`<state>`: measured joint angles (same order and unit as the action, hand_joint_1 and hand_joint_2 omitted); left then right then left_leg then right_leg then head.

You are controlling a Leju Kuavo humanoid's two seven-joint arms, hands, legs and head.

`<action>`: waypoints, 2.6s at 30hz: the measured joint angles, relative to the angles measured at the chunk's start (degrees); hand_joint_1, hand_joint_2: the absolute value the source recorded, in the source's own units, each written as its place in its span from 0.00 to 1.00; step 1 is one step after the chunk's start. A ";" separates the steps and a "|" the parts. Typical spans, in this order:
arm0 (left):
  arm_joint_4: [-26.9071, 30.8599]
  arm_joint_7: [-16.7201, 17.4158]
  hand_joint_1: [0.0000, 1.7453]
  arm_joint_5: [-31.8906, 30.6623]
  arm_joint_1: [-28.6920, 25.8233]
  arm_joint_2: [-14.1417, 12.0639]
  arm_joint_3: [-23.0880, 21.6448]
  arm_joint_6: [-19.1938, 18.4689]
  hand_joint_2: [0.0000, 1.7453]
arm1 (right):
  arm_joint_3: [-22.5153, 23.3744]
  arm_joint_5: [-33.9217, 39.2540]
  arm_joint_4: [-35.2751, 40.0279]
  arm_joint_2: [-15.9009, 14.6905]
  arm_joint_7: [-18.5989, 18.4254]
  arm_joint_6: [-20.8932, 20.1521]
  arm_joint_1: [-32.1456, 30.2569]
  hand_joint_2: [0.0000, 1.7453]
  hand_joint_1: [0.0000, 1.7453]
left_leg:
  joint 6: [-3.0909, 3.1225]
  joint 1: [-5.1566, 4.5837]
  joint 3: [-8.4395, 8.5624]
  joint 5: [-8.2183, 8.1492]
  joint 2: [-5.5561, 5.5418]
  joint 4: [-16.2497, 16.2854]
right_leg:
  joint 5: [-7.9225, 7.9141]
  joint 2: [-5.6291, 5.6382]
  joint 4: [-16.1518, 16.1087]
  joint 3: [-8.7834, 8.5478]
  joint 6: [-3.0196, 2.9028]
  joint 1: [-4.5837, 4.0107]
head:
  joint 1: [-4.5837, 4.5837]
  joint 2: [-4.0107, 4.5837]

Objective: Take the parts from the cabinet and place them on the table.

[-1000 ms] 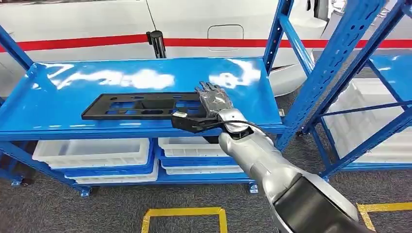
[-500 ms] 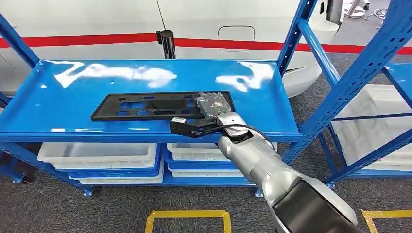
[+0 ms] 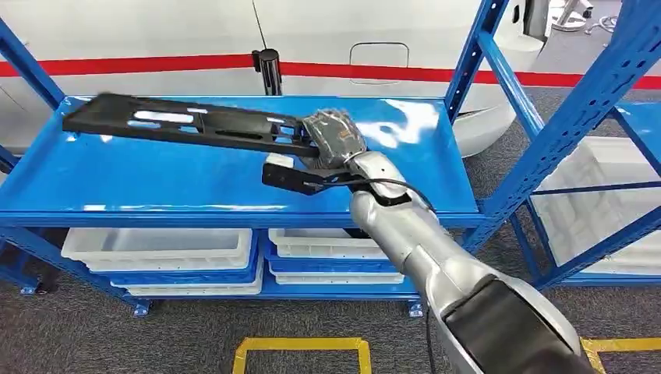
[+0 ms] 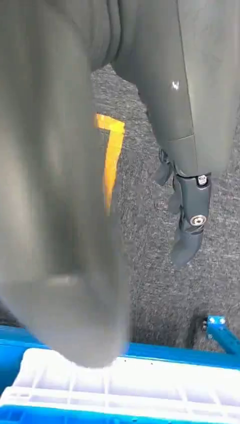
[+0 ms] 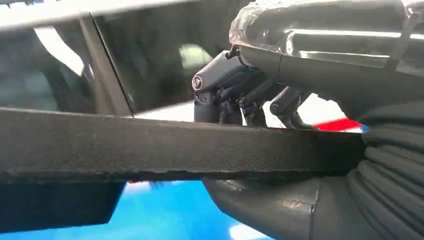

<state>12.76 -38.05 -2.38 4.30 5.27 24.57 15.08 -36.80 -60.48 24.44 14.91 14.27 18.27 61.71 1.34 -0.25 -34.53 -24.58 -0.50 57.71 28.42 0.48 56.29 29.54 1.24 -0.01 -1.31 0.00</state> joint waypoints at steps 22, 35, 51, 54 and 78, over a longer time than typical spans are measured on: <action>-0.52 6.25 0.00 -1.99 -0.34 -0.04 1.90 -4.59 1.00 | 4.11 7.54 16.56 -8.24 3.60 -0.94 -0.75 1.00 0.97 | 1.60 0.97 0.40 0.70 0.43 -0.94 | 2.97 -0.01 5.21 2.56 -0.03 0.52 | 0.28 0.00; -0.63 7.06 0.00 -3.19 -0.37 0.02 1.75 -4.55 1.00 | 4.04 7.60 15.10 -9.55 4.15 -0.44 -3.18 1.00 0.97 | -1.73 1.91 -1.31 1.64 0.06 0.04 | -1.61 0.22 2.08 2.81 1.29 1.91 | 0.20 0.00; -0.72 7.02 0.00 -3.87 -0.08 0.07 1.68 -4.11 1.00 | 4.13 7.56 14.13 -9.35 4.02 -0.02 -3.26 1.00 0.97 | 1.15 1.06 3.24 -1.86 0.99 -0.74 | -5.57 -0.26 2.34 7.24 0.42 0.04 | -0.15 0.00; -0.72 7.04 0.00 -3.98 0.03 0.13 1.70 -4.24 1.00 | 4.15 7.52 14.11 -9.48 3.76 -0.02 -3.05 1.00 0.97 | 1.82 0.96 1.09 -0.11 1.08 -0.83 | 2.28 -0.24 12.86 11.42 -0.83 0.38 | 0.13 0.00; -0.87 7.54 0.00 -4.61 0.27 0.13 1.70 -4.20 1.00 | 4.74 6.64 14.42 -9.38 3.04 0.15 -3.56 1.00 0.97 | -1.66 1.66 5.39 -5.32 0.34 0.20 | -6.43 -0.60 1.74 7.72 0.03 0.88 | -0.11 0.00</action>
<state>11.89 -30.51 -6.99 4.58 5.40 26.27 10.88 -32.06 -53.83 38.86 5.53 17.31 18.43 58.15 -0.32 1.41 -29.14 -29.90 -0.16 57.91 21.99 -0.12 58.03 37.25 1.27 0.87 -1.42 0.00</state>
